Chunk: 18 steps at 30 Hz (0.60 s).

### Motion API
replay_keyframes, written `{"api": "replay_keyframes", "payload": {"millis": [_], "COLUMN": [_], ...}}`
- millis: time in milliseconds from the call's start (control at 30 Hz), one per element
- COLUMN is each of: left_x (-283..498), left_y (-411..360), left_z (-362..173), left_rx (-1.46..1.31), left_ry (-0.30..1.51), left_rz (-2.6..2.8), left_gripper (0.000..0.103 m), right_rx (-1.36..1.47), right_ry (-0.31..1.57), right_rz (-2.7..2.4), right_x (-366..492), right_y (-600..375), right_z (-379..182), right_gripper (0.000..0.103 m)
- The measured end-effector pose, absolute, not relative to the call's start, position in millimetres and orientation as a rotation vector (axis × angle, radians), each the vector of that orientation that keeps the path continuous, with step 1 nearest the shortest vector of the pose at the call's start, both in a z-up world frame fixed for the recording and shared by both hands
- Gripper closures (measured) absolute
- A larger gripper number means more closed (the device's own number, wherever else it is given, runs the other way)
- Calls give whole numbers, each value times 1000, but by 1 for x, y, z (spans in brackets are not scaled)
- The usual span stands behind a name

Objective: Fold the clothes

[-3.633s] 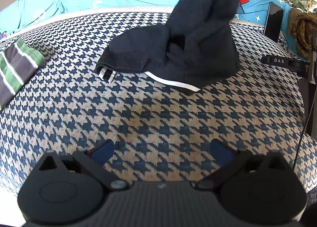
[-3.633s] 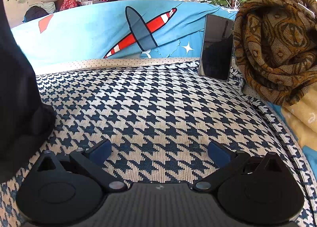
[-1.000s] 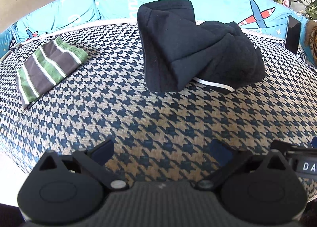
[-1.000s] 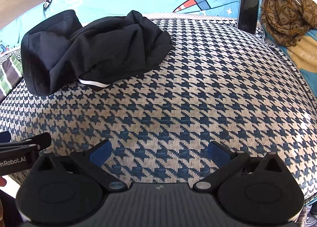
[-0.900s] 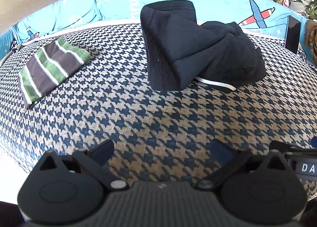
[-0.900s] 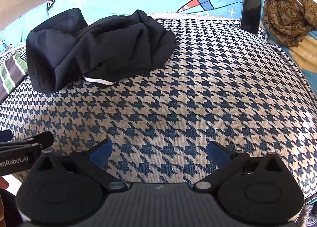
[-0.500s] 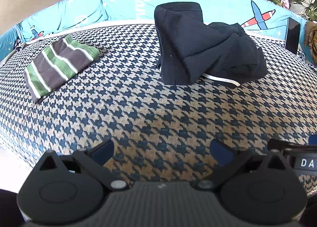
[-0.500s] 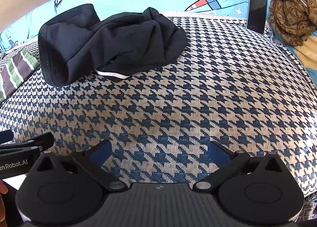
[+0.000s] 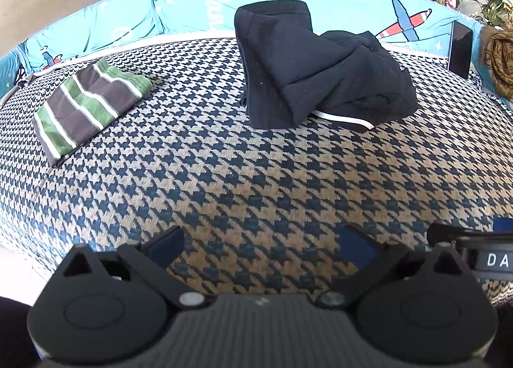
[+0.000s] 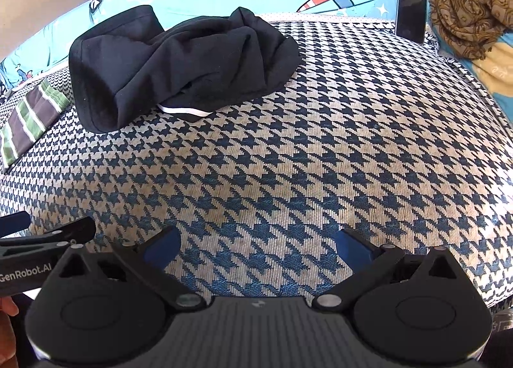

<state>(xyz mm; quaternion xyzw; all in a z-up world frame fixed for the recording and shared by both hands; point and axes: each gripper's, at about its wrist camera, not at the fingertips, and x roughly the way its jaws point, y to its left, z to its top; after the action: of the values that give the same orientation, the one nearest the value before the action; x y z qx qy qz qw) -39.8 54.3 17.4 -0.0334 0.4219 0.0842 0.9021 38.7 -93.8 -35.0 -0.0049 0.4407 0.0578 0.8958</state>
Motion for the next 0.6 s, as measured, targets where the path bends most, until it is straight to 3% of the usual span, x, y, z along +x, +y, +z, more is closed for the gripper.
{"api": "replay_keyframes", "payload": {"millis": [600], "left_x": [-31], "left_y": [51], "left_z": [26], "left_rx": [-54], "left_ry": [915], "left_rz": [155], "left_gripper": [0], "right_rx": [18], "right_ry": [931], "right_rz": [77], "right_x": [41], "right_y": [-90], "right_z": [-16], "right_gripper": [0]}}
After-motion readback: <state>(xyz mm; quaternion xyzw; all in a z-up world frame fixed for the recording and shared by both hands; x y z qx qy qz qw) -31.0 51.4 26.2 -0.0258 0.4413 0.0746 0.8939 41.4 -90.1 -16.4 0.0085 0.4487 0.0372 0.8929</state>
